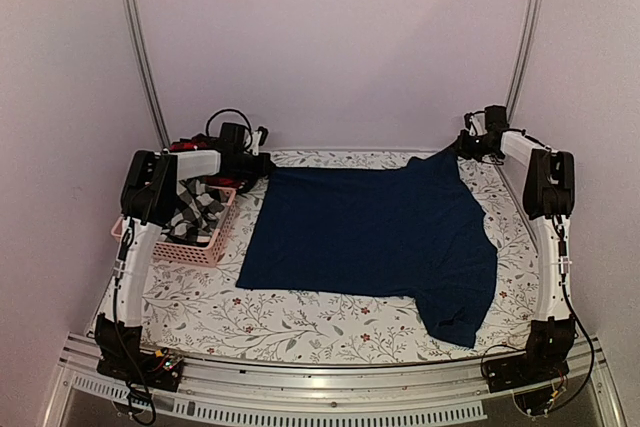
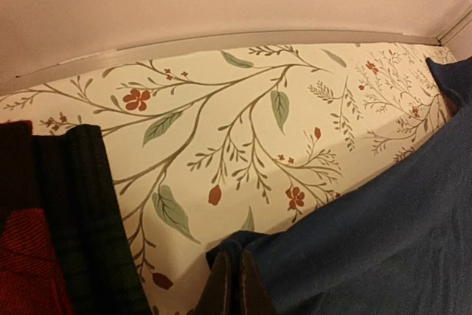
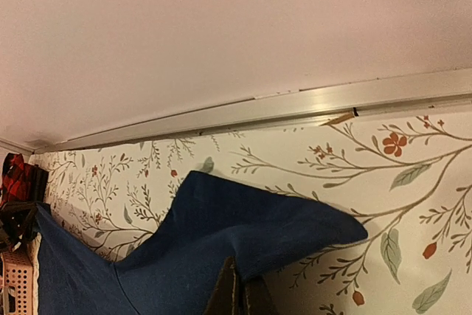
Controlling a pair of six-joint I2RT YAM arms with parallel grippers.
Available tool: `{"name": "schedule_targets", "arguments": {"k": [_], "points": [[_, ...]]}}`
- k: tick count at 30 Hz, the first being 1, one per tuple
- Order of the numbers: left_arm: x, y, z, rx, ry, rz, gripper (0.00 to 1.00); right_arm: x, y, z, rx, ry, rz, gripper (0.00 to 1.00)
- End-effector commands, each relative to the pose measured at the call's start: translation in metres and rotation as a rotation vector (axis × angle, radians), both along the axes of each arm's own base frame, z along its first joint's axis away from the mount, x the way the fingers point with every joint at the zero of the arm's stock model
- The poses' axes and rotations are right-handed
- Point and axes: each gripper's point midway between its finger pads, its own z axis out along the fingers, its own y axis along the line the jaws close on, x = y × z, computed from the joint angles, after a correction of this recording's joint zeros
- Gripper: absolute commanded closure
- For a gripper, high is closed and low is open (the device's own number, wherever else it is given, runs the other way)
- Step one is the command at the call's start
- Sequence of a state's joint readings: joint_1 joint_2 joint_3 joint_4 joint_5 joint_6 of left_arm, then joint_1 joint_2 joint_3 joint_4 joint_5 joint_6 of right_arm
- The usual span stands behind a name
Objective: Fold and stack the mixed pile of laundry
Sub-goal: Pick up the flattened T-shirt from the center of the board, then fold the flattened T-shirt at the center of the board.
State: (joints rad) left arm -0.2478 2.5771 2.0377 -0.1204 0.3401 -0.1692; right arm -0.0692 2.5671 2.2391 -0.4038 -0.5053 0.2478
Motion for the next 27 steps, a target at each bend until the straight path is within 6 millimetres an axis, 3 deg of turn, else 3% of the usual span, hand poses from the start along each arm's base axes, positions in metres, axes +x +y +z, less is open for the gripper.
{"name": "schedule_targets", "arguments": {"k": [1,8,15,27], "points": [[0.013,0.017,0.050,-0.013,-0.108,0.020,1.00,0.003,0.025,0.046,0.016,-0.121,0.090,1.00],[0.004,0.011,0.054,-0.031,-0.132,-0.027,1.00,-0.029,0.028,0.044,-0.006,-0.082,0.110,1.00],[-0.019,0.002,0.079,-0.028,-0.250,-0.111,1.00,-0.066,0.031,0.045,-0.005,-0.072,0.123,1.00],[-0.060,-0.006,0.076,0.004,-0.274,-0.170,1.00,-0.122,0.033,0.051,0.002,-0.050,0.115,1.00]]}}
